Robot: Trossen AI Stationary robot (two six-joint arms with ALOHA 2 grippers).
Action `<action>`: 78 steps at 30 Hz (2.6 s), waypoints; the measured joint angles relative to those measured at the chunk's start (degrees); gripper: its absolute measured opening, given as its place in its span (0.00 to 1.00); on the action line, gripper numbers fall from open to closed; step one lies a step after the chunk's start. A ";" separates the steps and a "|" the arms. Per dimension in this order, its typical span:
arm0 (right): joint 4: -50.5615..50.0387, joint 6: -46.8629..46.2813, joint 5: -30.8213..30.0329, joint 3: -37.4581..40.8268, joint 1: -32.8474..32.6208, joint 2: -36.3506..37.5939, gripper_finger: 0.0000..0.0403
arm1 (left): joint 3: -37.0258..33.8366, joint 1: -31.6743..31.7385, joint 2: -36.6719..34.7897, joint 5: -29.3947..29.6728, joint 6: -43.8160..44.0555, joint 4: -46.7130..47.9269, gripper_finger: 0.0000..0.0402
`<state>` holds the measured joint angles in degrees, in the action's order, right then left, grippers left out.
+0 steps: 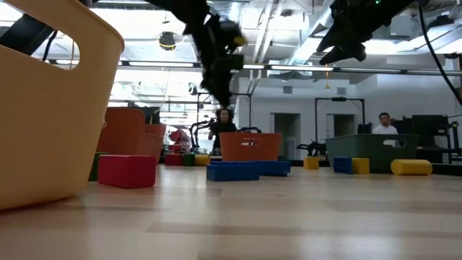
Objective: Sort blocks
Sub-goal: Put the blue game piece into the green bin
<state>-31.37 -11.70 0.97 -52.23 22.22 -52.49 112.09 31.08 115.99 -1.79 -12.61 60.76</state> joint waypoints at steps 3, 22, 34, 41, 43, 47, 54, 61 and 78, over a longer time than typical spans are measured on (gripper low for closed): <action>-1.15 -0.39 0.00 0.00 -0.03 0.07 0.62 | -4.53 3.30 -1.19 -2.37 -0.82 0.13 0.42; -2.40 -2.75 -0.97 0.00 -1.36 0.11 0.62 | -9.80 5.20 -3.44 -5.23 10.55 3.27 0.38; -3.42 -2.84 -1.03 0.00 0.55 0.17 0.62 | -10.12 -19.21 -3.61 -10.08 3.36 7.42 0.37; -3.81 -3.72 -1.03 0.00 2.52 0.39 0.62 | -10.12 -22.50 -3.61 -10.06 9.36 -1.51 0.37; -3.90 -4.64 -0.95 0.00 2.64 0.42 0.62 | -10.12 -22.76 -3.61 -10.08 11.46 -2.79 0.37; -3.88 -5.26 -0.94 0.00 2.14 0.41 0.62 | -10.14 -24.63 -4.39 -8.79 11.04 -1.69 0.37; 0.26 -17.62 -4.32 0.00 -0.43 -0.40 0.62 | -17.23 -28.51 -9.13 -6.88 8.88 -4.95 0.37; -1.57 -25.97 -6.82 -0.02 -6.43 -1.51 0.62 | -31.47 -31.93 -16.18 -6.76 15.30 -19.34 0.37; -5.39 -9.95 -5.85 -4.53 -8.94 -1.80 0.62 | -32.83 -35.20 -7.06 2.23 37.65 -31.77 0.67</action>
<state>-36.76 -21.65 -4.87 -56.75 13.27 -54.29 79.26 -4.12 108.92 0.43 25.04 28.99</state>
